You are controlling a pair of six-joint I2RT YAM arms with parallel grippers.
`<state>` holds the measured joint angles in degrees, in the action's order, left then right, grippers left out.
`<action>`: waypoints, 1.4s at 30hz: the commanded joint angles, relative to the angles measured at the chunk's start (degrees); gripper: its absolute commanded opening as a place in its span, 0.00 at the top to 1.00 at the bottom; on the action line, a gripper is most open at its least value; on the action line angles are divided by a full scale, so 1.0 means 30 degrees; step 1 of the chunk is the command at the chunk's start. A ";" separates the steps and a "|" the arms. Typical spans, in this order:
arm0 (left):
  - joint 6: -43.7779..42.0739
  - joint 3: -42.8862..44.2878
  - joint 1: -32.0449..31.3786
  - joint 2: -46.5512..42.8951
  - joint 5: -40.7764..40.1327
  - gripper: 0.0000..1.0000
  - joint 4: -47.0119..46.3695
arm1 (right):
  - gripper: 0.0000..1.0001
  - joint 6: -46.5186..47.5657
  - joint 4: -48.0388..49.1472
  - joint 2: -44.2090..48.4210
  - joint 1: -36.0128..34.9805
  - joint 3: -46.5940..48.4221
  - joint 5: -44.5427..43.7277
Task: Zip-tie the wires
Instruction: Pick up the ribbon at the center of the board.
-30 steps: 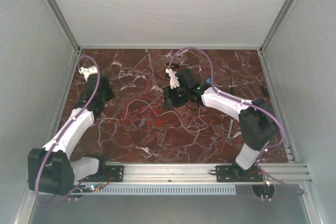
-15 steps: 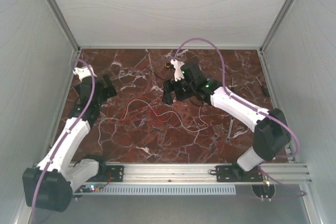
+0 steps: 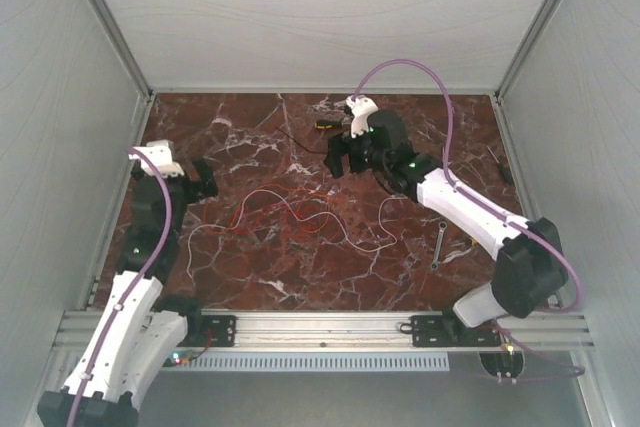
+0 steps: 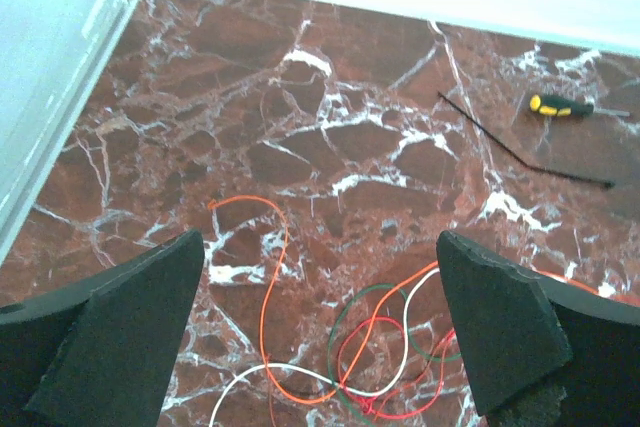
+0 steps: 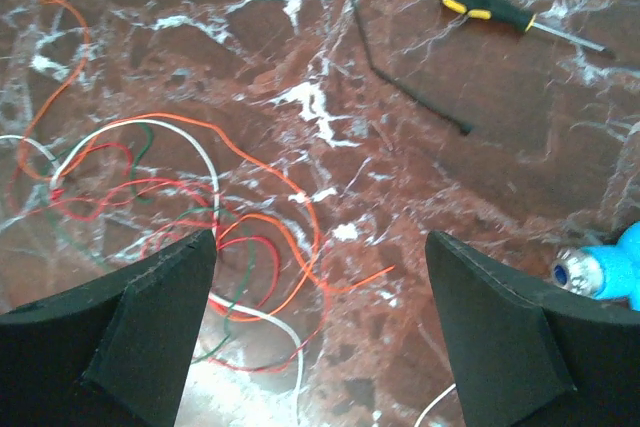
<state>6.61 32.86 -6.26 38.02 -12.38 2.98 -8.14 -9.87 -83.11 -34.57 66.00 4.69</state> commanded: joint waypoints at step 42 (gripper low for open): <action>-0.0783 -0.0817 -0.0082 -0.0918 0.2609 0.00 -0.1284 | 0.79 0.3689 -0.4276 -1.7469 0.2903 1.3304 -0.1681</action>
<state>4.60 29.52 -6.39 35.46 -5.30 1.85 2.35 -21.23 -133.45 -25.65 104.88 0.19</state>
